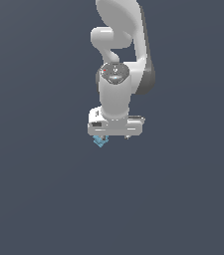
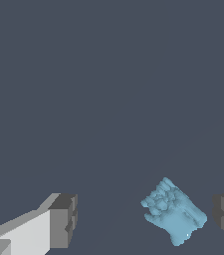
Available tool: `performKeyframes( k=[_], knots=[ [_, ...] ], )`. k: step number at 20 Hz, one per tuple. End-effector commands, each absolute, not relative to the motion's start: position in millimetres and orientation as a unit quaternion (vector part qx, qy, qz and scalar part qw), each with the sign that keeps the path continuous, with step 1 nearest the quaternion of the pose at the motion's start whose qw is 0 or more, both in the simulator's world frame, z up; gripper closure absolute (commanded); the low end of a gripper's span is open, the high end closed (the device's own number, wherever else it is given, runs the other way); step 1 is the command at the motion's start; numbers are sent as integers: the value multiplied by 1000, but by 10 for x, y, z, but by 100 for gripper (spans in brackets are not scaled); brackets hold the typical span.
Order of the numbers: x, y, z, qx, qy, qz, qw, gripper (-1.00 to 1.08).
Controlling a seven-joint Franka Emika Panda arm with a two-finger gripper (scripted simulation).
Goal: Pick up the object and move it to a goal position.
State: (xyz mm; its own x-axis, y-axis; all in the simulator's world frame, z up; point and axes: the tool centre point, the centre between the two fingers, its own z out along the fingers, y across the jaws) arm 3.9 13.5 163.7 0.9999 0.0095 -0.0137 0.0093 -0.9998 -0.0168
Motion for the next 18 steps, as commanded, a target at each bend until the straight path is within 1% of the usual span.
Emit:
performKeyframes(
  k=[1, 11, 18],
  knots=[
    [39, 135, 1637, -1000, -5, 7, 8, -92],
    [44, 106, 1718, -1000, -22, 5, 2, -92],
    [27, 85, 1689, -999, -31, 5, 2, -92]
  ],
)
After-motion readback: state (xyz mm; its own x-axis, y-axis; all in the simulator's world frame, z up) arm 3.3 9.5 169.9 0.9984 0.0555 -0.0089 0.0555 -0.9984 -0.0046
